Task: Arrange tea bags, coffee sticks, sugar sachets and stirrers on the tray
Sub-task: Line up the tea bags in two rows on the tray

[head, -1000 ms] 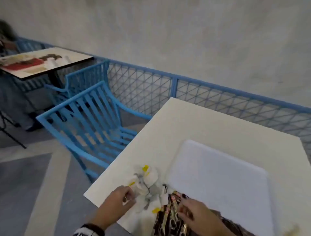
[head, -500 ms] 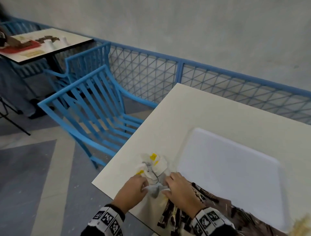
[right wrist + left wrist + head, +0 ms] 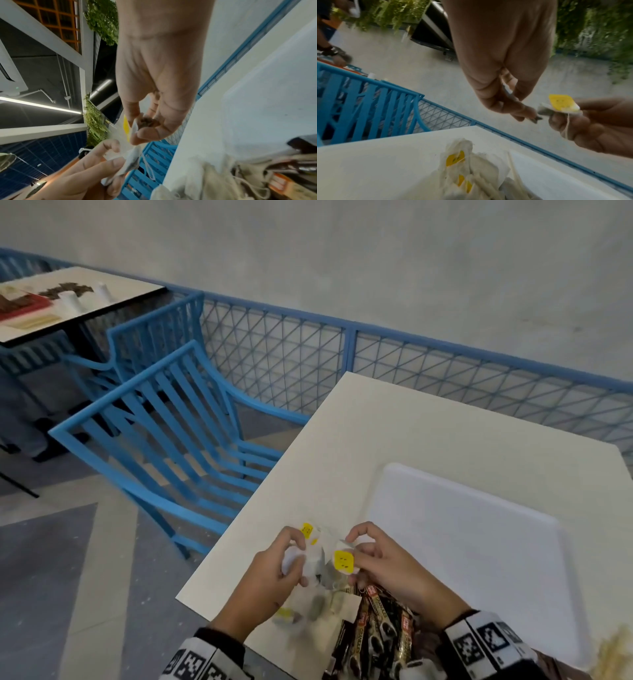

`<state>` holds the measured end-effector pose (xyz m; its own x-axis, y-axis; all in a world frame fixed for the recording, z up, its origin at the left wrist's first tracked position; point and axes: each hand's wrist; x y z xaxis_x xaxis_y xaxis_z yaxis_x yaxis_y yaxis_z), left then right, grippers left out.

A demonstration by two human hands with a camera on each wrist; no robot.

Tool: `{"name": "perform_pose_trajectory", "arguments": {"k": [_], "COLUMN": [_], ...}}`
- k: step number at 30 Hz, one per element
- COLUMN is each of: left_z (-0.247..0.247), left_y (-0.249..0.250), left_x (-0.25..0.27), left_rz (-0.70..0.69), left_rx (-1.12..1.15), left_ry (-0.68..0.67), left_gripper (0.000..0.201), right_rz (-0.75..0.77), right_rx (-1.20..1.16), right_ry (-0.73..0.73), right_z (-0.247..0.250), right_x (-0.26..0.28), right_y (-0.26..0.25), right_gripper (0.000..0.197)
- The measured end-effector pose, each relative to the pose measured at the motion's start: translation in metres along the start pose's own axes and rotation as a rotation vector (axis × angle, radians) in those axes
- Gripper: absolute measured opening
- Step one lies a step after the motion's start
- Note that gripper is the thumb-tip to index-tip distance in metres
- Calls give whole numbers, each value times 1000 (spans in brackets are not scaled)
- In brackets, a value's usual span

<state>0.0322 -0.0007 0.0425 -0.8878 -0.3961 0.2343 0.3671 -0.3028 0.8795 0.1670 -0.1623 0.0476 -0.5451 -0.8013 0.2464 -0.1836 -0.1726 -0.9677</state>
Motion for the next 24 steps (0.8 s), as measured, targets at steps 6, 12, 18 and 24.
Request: {"name": "perform_pose_trajectory", "arguments": {"k": [6,12,18,24], "left_z": [1,5,5,24], "left_y": [9,11,13,-12], "left_x": [-3,1,-1,1], "left_rz": [-200,-295,-328,-242], "left_rx": [-12,-72,-60,-50], "left_ry": [37,-20,216,303], "left_gripper": [17,65,15,32], "right_rz": [-46,-96,-115,107], "right_rx": [-48,-68,-29,957], "right_ry": [-60,-153,-196,-239], "right_z": [-14,-21,-21,-10], "right_x": [-8,-11,-17,-8], "right_y": [-10,-7,-3,22], "right_gripper": [15,56,56,26]}}
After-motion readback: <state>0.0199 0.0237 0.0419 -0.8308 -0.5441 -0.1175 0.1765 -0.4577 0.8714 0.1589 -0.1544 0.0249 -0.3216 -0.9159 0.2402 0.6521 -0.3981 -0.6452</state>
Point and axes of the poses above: each hand's wrist, its own x-axis away from the middle knuckle, its own z-axis out of the back of the hand, y = z × x, and after that the axes turned 7 degrees about z, right-handed
